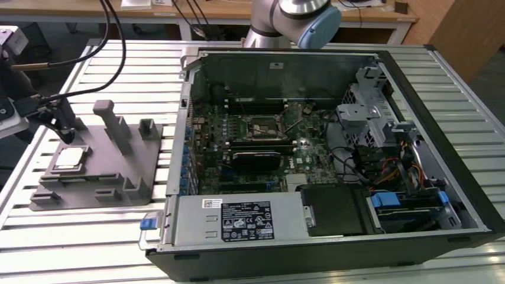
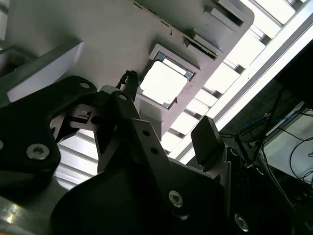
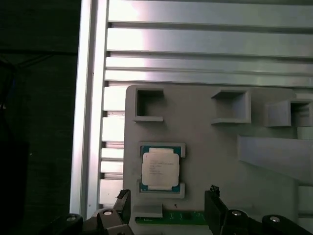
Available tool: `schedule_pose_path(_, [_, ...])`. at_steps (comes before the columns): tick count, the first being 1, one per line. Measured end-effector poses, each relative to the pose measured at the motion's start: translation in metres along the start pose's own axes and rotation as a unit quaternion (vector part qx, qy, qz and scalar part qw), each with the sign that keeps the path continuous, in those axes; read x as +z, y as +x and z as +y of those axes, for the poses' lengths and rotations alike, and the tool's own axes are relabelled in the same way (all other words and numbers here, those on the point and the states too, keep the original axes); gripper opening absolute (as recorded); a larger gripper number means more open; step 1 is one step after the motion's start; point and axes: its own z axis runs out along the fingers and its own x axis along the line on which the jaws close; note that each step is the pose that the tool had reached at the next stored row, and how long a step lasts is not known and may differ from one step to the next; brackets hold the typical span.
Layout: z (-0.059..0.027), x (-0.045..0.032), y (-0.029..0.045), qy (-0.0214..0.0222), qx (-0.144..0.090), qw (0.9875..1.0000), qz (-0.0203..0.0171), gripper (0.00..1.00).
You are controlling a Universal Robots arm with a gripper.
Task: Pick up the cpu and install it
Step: 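Pick up the cpu and move it towards the insertion slot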
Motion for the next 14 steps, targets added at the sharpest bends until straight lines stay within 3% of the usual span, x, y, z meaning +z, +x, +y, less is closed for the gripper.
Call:
schedule_pose_path(8, [-0.0009,0.0145,-0.0015,0.0023,0.000,1.0000,0.0002,0.70])
schedule_pose_path(14, [0.0013,0.0233,-0.0016,0.0085,0.001,1.0000,0.0003,0.70])
